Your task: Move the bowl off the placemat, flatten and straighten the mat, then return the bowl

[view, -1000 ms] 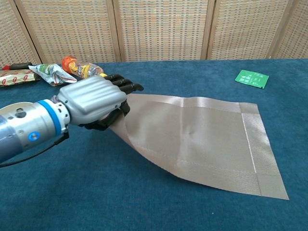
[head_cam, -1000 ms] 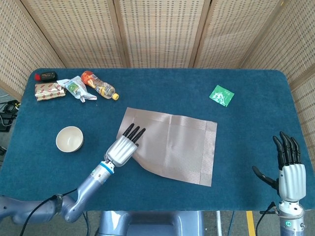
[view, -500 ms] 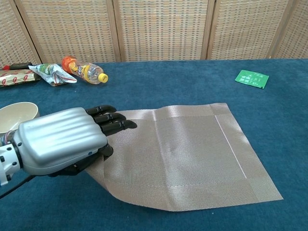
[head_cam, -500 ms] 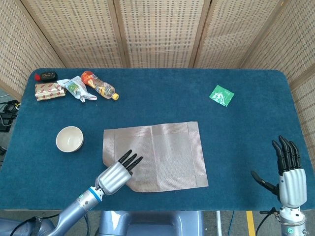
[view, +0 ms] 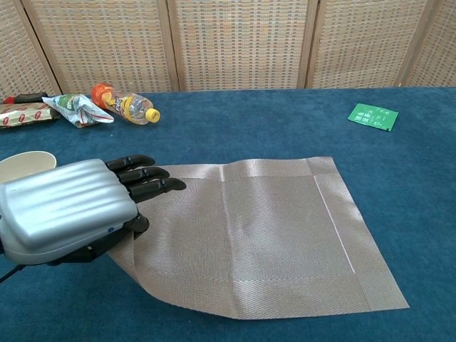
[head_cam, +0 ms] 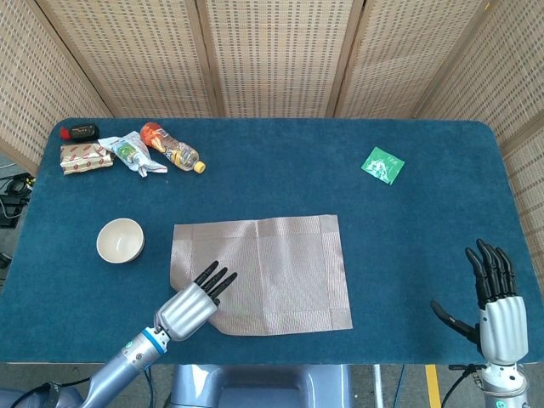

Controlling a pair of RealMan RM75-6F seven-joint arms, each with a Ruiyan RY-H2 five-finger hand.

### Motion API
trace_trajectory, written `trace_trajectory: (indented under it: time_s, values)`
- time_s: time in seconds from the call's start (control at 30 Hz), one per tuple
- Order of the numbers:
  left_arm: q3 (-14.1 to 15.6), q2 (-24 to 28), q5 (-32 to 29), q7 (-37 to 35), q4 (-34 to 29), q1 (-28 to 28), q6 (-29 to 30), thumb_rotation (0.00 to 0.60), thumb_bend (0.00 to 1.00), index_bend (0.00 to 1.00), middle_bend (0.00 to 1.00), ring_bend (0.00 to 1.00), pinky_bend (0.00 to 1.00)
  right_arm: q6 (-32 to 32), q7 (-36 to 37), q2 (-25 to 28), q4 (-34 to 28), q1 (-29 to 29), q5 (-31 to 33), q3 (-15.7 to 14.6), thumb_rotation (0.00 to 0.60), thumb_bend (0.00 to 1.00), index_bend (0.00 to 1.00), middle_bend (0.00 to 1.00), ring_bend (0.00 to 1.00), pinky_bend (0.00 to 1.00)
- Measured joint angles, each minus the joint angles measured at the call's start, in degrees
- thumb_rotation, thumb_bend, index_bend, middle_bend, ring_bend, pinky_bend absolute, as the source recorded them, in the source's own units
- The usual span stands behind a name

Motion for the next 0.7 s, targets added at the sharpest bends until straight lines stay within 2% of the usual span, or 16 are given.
trace_trajectory:
  time_s: [0.03,0.1,0.17,0.2,0.4,0.57,0.7]
  values:
    - [0.04,0.19,0.26,-0.08,0.02,0.24,0.15,0.600,0.62,0.50,0.00,0.00,0.00,-0.04,-0.13,0.01,-0.03,-0.02,-0.03,-0.04,0.600,0.24,0.06,0.00,0.00,0.00]
    - [0.14,0.69,0.79,-0.30,-0.02,0.75,0.40,0.600,0.48,0.21,0.00,0.00,0.00,-0.05,-0.50,0.03,-0.13,-0.08,-0.26,-0.14,0.600,0.24,0.06,0.00,0.00,0.00]
    - [0.23,1.08,1.23,-0.42,-0.14,1.02,0.55,0.600,0.39,0.04,0.00,0.00,0.00,0.02,-0.76,0.04,-0.22,-0.15,-0.58,-0.25,0.600,0.24,0.06,0.00,0.00,0.00]
    - [0.29,1.39,1.55,-0.54,-0.30,1.22,0.67,0.600,0.35,0.00,0.00,0.00,0.00,0.12,-0.90,0.04,-0.27,-0.19,-0.77,-0.30,0.600,0.24,0.06,0.00,0.00,0.00]
    - [1.37,3.52,3.93,-2.40,-2.14,2.34,1.46,0.600,0.26,0.00,0.00,0.00,0.00,0.71,-1.66,0.25,-0.68,-0.49,-2.01,-0.75,0.600,0.24,0.06,0.00,0.00,0.00]
    - [2.90,5.59,7.82,-5.71,-3.83,3.66,3.30,0.600,0.26,0.00,0.00,0.00,0.00,2.18,-2.49,0.43,-1.29,-1.02,-3.89,-1.24,0.600,0.24,0.06,0.00,0.00,0.00]
    - [4.26,8.03,12.59,-9.79,-4.39,5.85,7.78,0.600,0.26,0.00,0.00,0.00,0.00,2.81,-3.32,0.61,-1.83,-1.50,-5.25,-1.89,0.600,0.24,0.06,0.00,0.00,0.00]
